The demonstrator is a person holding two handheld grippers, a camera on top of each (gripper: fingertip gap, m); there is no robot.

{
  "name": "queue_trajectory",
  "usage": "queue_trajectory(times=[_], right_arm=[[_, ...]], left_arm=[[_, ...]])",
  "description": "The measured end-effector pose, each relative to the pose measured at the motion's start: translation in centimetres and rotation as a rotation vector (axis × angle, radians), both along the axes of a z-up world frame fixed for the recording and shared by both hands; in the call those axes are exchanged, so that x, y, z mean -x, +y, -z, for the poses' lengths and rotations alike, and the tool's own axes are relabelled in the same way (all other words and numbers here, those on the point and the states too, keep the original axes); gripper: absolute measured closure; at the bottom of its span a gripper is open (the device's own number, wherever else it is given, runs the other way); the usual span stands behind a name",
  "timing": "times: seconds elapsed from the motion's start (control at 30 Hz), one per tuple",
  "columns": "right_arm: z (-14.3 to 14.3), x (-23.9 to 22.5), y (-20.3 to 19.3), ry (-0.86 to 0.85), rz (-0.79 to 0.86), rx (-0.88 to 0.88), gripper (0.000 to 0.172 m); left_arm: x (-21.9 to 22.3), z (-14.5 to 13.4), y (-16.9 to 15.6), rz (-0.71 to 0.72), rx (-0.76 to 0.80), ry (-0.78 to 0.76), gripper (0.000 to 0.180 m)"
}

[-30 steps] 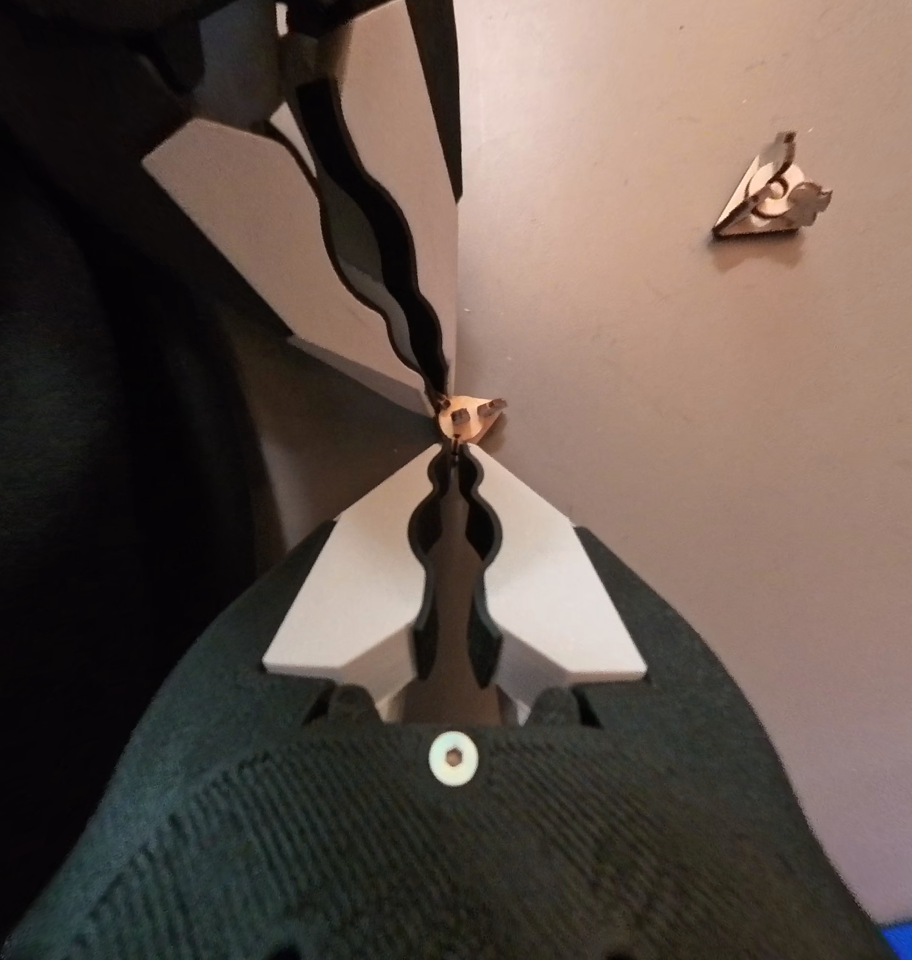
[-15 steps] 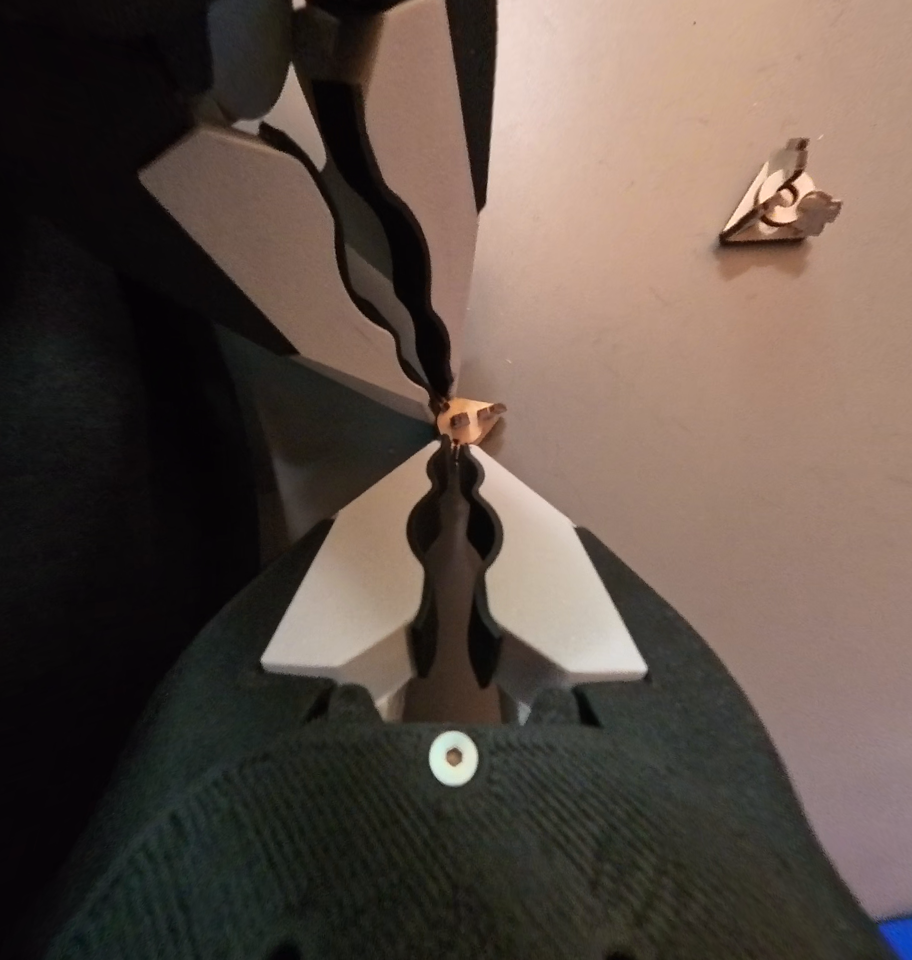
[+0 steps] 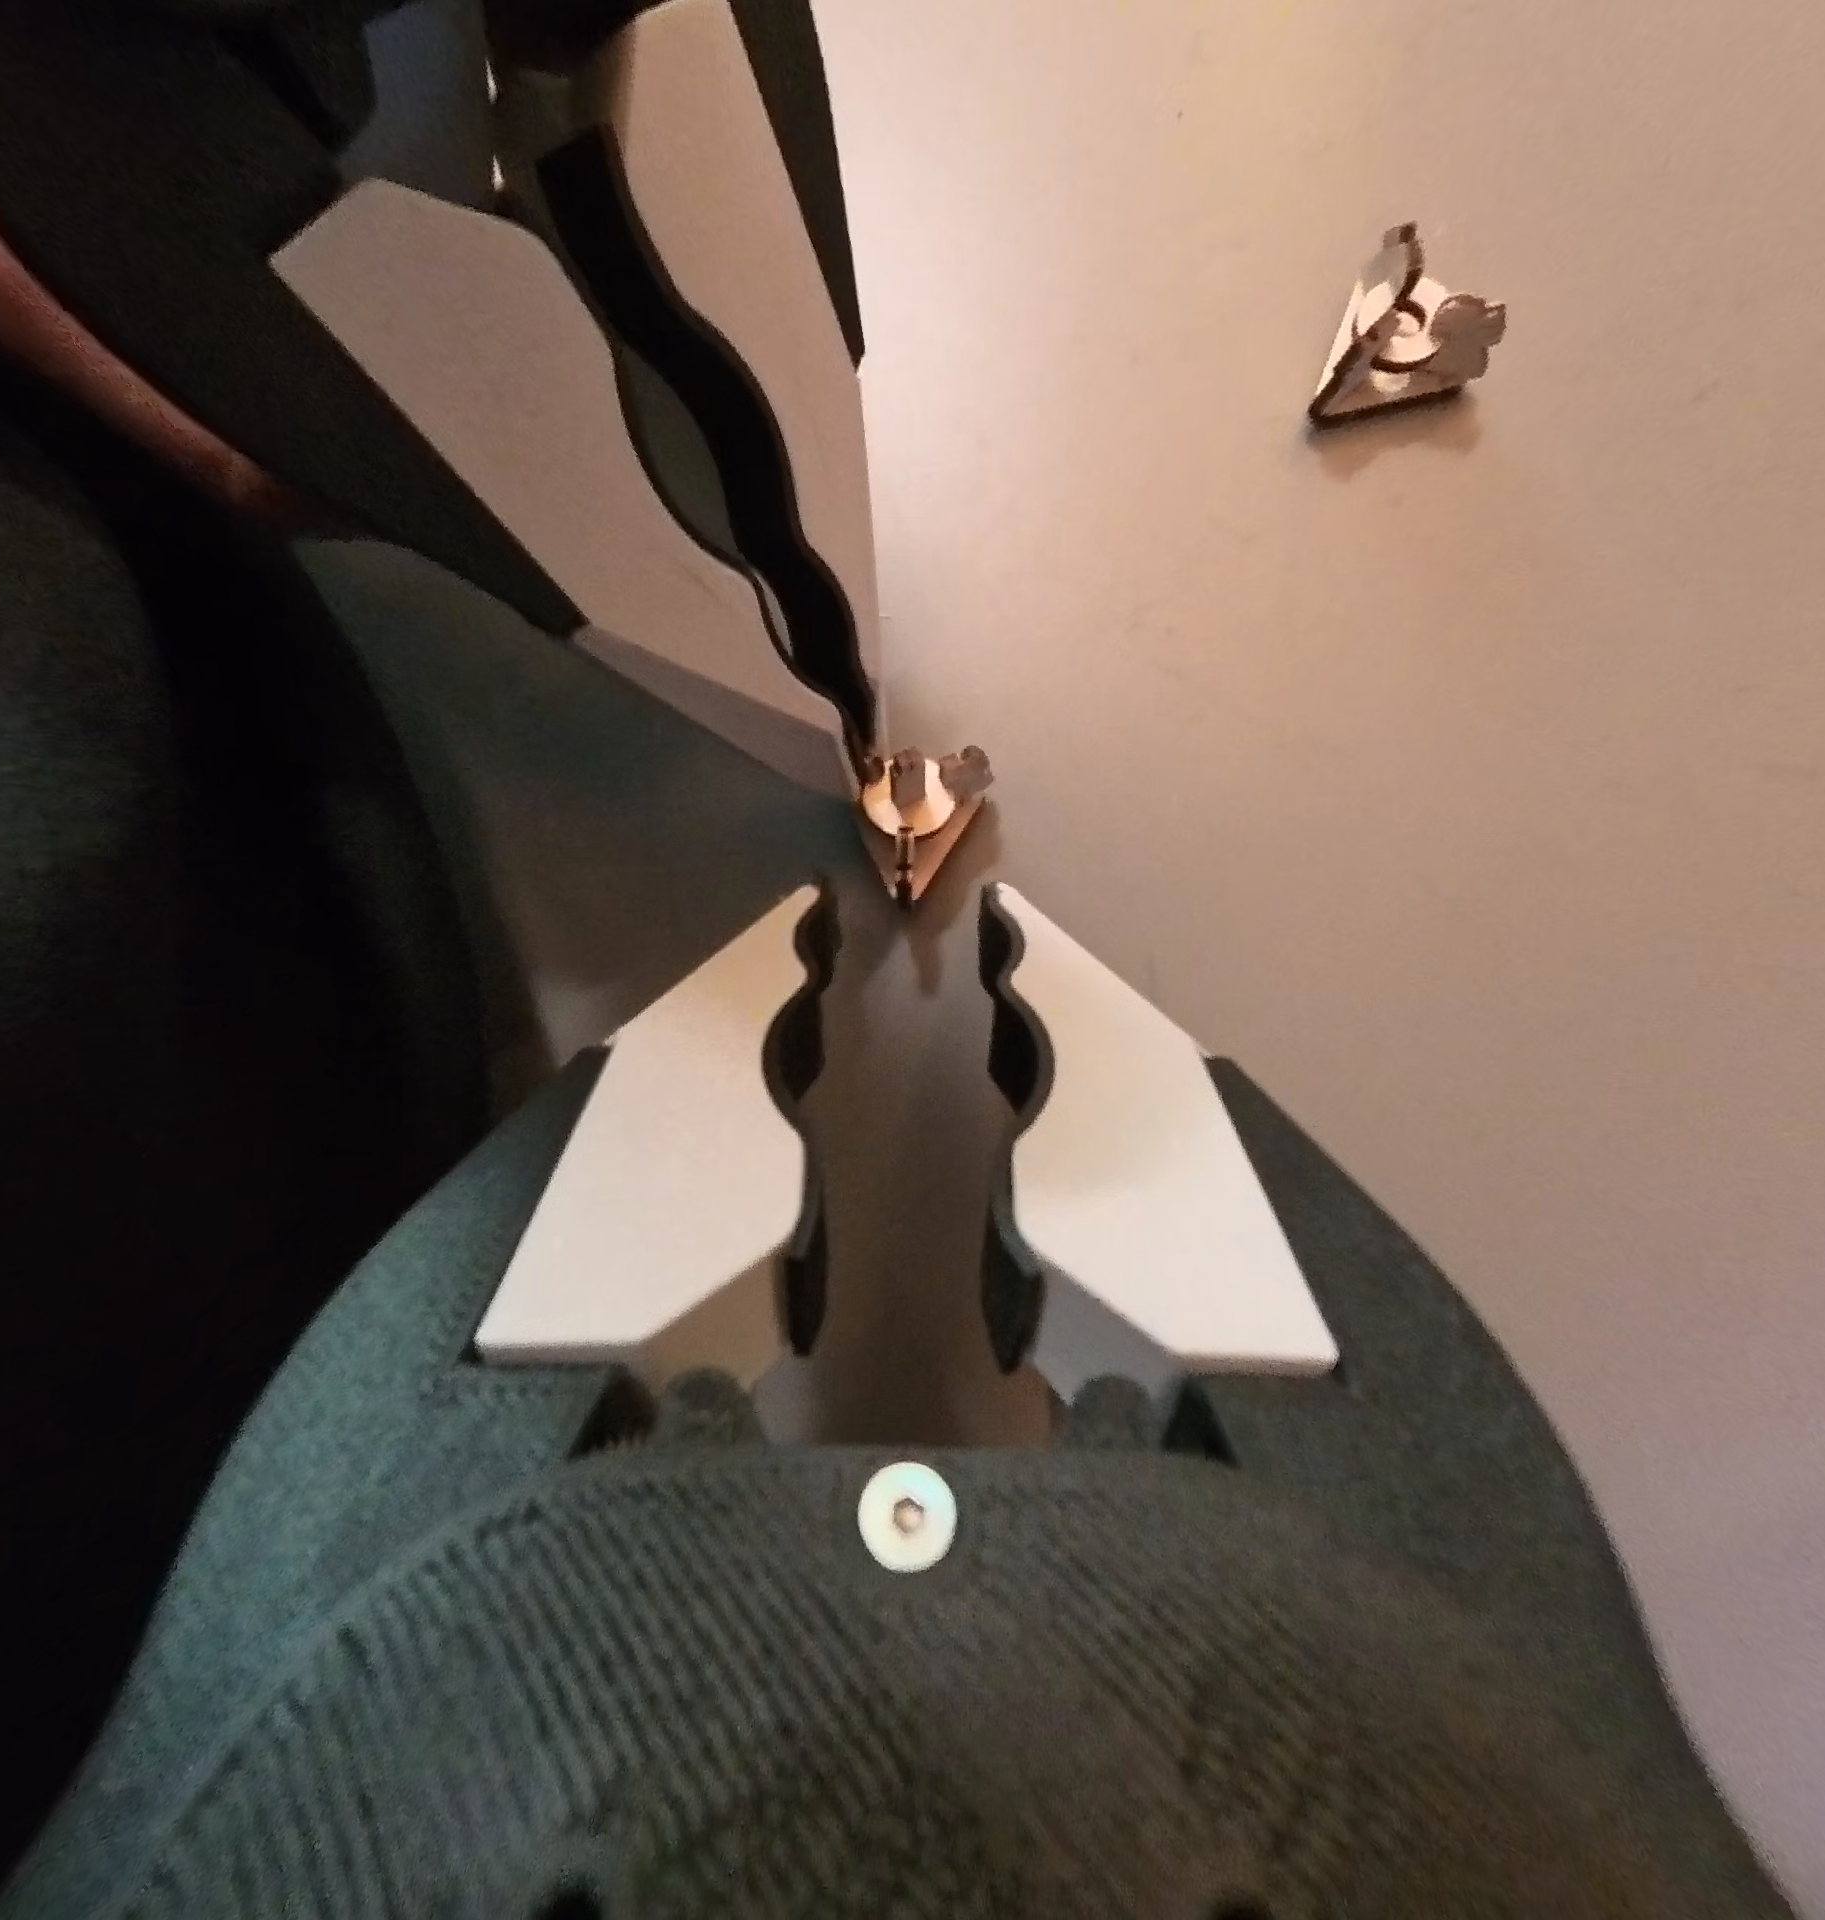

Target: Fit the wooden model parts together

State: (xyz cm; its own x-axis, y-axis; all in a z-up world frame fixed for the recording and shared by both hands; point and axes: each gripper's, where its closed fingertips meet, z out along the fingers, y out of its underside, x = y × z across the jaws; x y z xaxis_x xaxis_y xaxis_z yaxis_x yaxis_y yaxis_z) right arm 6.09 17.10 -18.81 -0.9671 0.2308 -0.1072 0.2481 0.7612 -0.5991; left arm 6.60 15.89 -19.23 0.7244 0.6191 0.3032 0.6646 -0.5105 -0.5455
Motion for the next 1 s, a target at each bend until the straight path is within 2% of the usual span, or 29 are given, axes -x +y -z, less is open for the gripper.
queue_trajectory(times=[0.1,0.23,0.47,0.8,1.0], right_arm=[[-0.3,0.0,0.0,0.009,0.007,0.028,0.151],[-0.3,-0.1,-0.1,0.021,0.005,0.047,0.160],[-0.9,-0.1,-0.2,0.042,0.005,0.083,0.169],[-0.7,-0.2,-0.4,0.035,0.001,0.083,0.172],[-0.7,-0.1,-0.4,-0.028,0.004,0.108,0.172]], left_arm=[[-0.1,-0.5,0.3,-0.009,-0.040,-0.009,0.179],[-0.2,-0.6,0.4,-0.009,-0.052,-0.003,0.169],[0.0,-1.5,0.3,-0.030,-0.097,0.037,0.176],[0.0,-0.6,0.2,-0.024,-0.056,0.031,0.179],[0.0,-0.5,0.2,-0.016,-0.046,0.037,0.179]])
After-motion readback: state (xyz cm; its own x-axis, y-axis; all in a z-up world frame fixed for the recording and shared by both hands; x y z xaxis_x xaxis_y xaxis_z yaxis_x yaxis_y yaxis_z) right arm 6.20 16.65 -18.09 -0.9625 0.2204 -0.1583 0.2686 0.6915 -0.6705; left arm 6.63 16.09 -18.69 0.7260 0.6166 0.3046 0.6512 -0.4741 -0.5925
